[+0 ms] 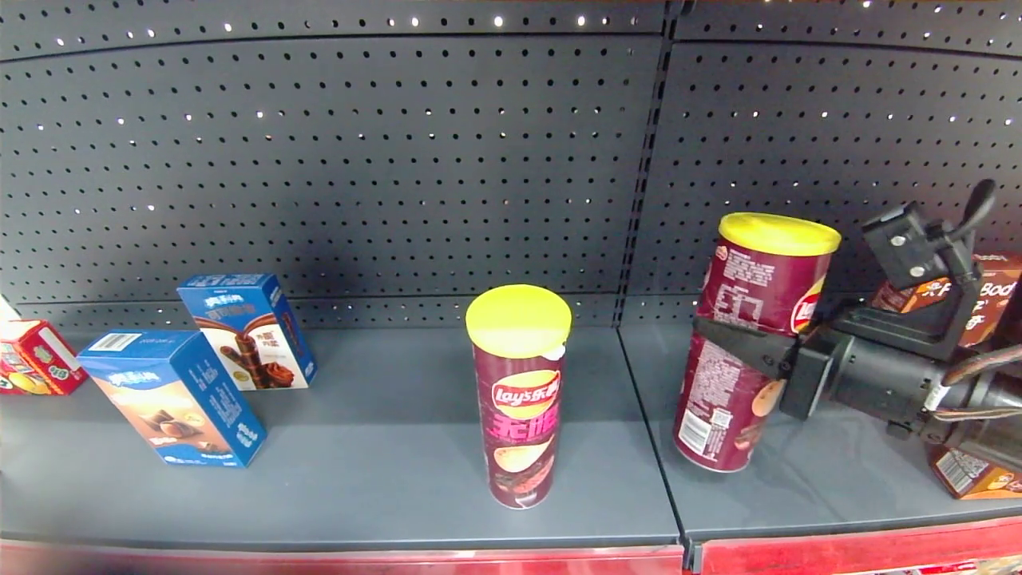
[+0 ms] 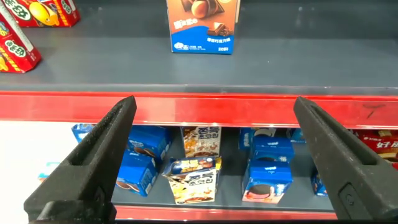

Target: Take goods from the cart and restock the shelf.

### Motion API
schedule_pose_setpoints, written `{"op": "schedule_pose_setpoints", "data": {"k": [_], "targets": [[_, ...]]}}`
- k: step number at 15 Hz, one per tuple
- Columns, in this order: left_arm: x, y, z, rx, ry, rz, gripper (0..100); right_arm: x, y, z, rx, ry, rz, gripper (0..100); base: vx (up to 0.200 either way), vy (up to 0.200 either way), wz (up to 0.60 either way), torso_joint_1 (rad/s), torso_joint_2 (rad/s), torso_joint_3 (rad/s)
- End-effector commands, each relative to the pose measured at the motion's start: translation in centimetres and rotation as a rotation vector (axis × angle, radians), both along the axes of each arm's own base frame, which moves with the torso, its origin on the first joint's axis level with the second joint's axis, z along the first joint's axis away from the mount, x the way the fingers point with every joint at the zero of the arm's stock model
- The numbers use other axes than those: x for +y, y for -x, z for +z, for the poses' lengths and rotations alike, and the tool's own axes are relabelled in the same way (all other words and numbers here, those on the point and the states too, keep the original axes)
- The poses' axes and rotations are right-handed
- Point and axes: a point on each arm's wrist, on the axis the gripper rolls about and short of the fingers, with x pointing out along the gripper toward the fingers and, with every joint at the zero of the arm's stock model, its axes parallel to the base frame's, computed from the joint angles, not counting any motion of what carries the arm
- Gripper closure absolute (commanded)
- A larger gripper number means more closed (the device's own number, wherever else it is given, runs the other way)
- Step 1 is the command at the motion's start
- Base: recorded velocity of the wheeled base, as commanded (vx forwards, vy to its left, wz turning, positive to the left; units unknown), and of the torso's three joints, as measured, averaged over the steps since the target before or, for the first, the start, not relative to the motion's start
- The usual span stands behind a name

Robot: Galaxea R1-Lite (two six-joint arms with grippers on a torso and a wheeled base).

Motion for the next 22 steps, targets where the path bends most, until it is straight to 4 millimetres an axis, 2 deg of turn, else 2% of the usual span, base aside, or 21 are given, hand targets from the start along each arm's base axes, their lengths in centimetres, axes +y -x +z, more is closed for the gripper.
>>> {"op": "schedule_pose_setpoints", "data": {"k": [1,9,14,19,22], "targets": [[0.0,0.0,0.0,0.002,0.0,0.001,0,1.7,-2.7,-0.6,0.007,0.003,-0.023,100,0.0,0.0,0.0,0.0,0.0,0.0],[0.0,0.0,0.0,0.002,0.0,0.001,0,8.3,-7.4,-1.2,-0.025,-0.032,-0.122,100,0.0,0.0,0.0,0.0,0.0,0.0],[0.0,0.0,0.0,0.002,0.0,0.001,0,10.6,-9.8,-1.7,-0.058,-0.07,-0.184,100,0.0,0.0,0.0,0.0,0.0,0.0],[0.0,0.0,0.0,0.002,0.0,0.001,0,14.0,-12.0,-2.0,-0.065,-0.116,-0.242,100,0.0,0.0,0.0,0.0,0.0,0.0],[0.0,0.0,0.0,0.002,0.0,0.001,0,14.9,-12.3,-2.2,-0.063,-0.114,-0.251,100,0.0,0.0,0.0,0.0,0.0,0.0]]}}
